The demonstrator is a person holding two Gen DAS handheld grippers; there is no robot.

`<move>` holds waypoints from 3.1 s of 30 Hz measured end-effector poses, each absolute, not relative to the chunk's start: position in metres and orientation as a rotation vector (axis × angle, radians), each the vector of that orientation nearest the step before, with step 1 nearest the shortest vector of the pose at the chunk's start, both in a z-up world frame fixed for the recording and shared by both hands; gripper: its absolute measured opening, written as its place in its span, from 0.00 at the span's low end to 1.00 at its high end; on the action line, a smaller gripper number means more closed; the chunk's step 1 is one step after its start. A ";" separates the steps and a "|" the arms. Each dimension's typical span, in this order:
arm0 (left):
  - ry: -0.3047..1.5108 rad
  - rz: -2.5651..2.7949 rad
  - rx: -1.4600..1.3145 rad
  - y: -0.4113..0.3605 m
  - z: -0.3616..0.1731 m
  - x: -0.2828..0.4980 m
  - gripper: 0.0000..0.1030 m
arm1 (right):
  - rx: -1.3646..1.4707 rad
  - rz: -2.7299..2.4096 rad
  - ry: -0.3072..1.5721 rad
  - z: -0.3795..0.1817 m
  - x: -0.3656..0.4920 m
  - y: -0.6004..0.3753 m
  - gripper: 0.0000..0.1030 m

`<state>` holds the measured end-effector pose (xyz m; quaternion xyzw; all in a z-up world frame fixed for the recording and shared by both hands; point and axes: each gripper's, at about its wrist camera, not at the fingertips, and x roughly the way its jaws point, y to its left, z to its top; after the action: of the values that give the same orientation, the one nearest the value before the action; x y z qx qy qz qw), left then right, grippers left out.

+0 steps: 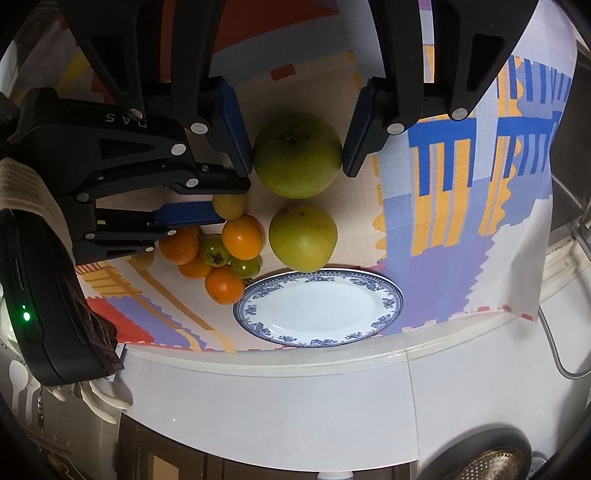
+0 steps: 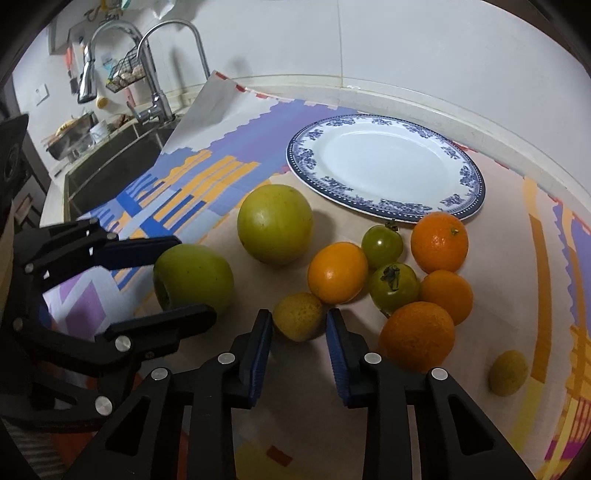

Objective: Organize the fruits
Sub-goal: 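Move the left tool to the large green apple while the right tool approaches the small yellow fruit, then grasp the green apple with the left tool while the right tool grasps the small yellow fruit, then lower the apple onto the plate and open the left tool while the right tool releases the yellow fruit there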

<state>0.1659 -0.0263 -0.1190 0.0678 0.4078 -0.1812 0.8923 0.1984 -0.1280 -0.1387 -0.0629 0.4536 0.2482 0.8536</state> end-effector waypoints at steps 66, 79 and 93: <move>0.696 -0.307 0.086 -0.037 -0.030 0.328 0.48 | -0.070 0.322 0.716 -0.034 0.321 -0.175 0.28; 0.838 -0.313 0.111 -0.048 -0.078 0.400 0.48 | -0.072 0.321 0.868 -0.083 0.391 -0.174 0.28; 0.942 -0.334 0.131 -0.055 -0.111 0.427 0.48 | -0.057 0.299 0.963 -0.119 0.418 -0.175 0.28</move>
<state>0.4268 -0.0552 -0.1108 0.0627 0.4515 -0.1601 0.8756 0.4185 -0.1746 -0.1187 -0.0275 0.4612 0.1434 0.8752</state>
